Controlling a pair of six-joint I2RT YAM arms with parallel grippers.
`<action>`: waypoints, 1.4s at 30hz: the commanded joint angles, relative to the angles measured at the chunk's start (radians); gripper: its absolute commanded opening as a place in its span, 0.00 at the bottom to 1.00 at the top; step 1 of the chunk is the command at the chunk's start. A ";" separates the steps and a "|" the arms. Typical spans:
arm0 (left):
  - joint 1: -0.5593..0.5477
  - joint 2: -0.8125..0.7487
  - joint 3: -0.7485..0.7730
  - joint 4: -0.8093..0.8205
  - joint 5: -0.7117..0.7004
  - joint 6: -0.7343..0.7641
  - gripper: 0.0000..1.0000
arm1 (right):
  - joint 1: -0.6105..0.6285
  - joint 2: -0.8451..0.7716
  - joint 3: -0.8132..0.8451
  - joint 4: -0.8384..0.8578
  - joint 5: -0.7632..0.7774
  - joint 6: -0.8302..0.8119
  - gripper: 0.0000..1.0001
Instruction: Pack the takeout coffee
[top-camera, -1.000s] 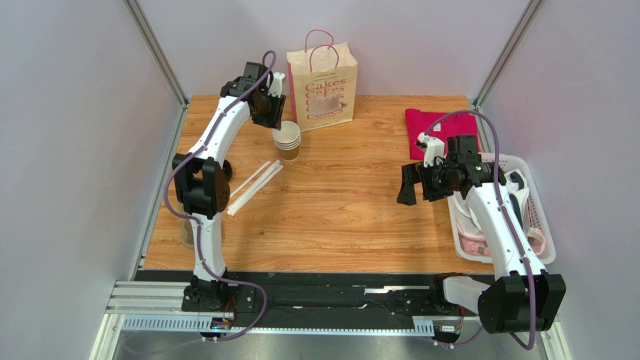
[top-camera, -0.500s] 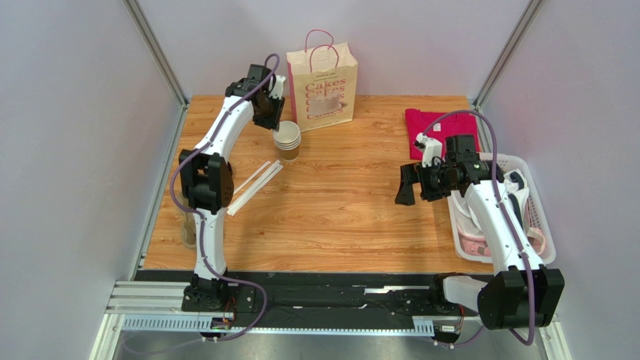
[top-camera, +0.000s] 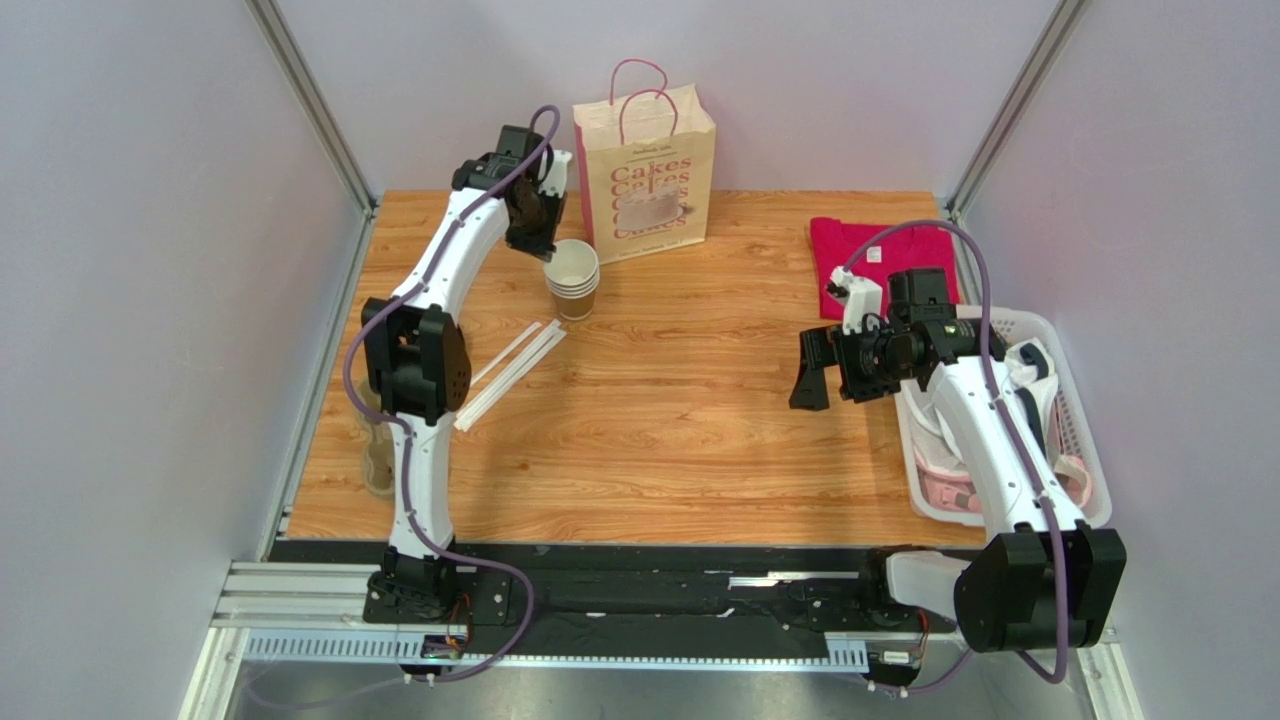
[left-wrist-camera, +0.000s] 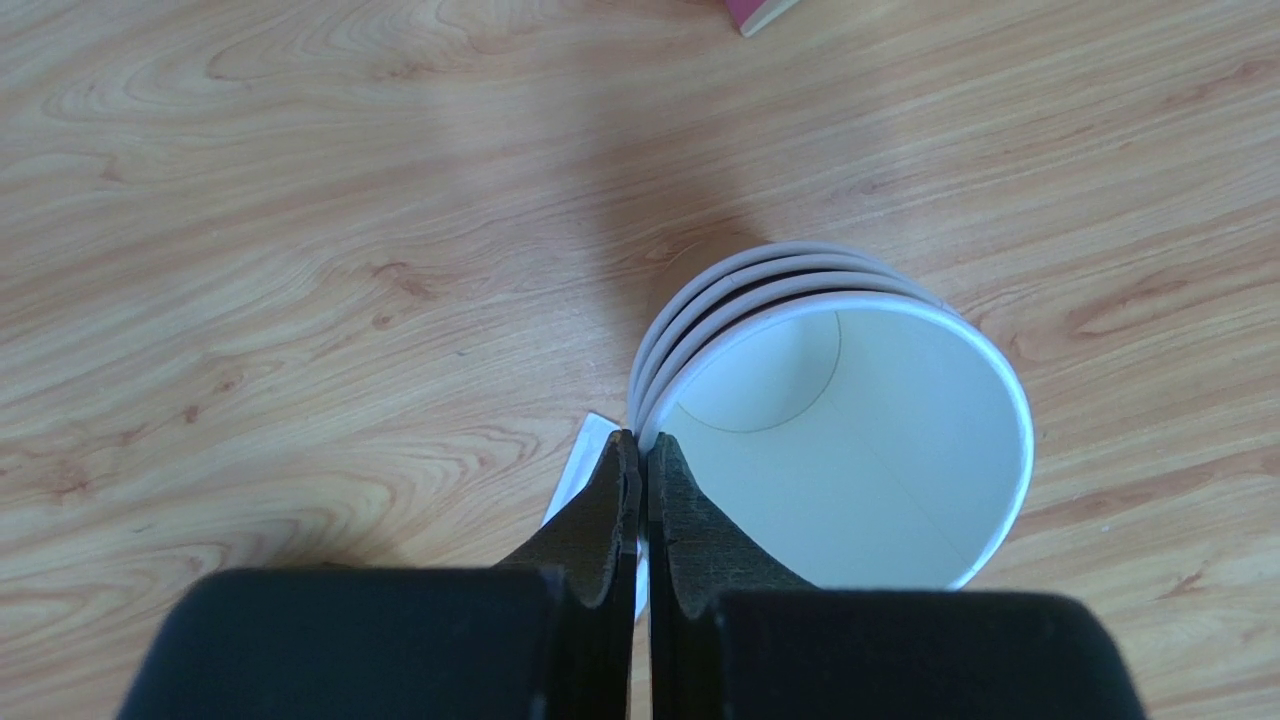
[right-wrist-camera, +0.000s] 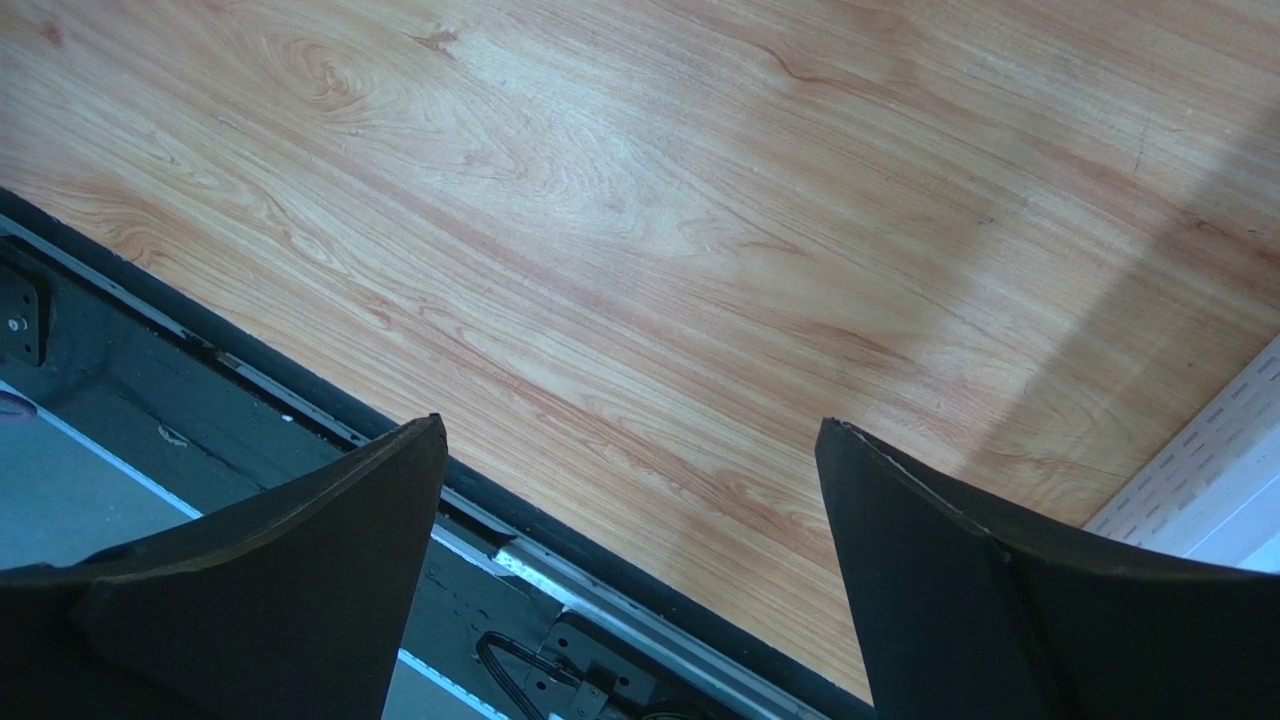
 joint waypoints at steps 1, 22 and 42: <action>0.003 -0.049 0.058 -0.036 0.000 0.005 0.00 | 0.004 0.003 0.009 0.011 -0.022 0.003 1.00; -0.009 -0.361 -0.401 0.091 0.272 -0.137 0.00 | 0.234 0.301 0.286 0.453 -0.235 0.378 0.75; -0.229 -0.573 -0.738 0.263 0.059 -0.245 0.00 | 0.479 0.497 0.406 0.498 -0.056 0.611 0.44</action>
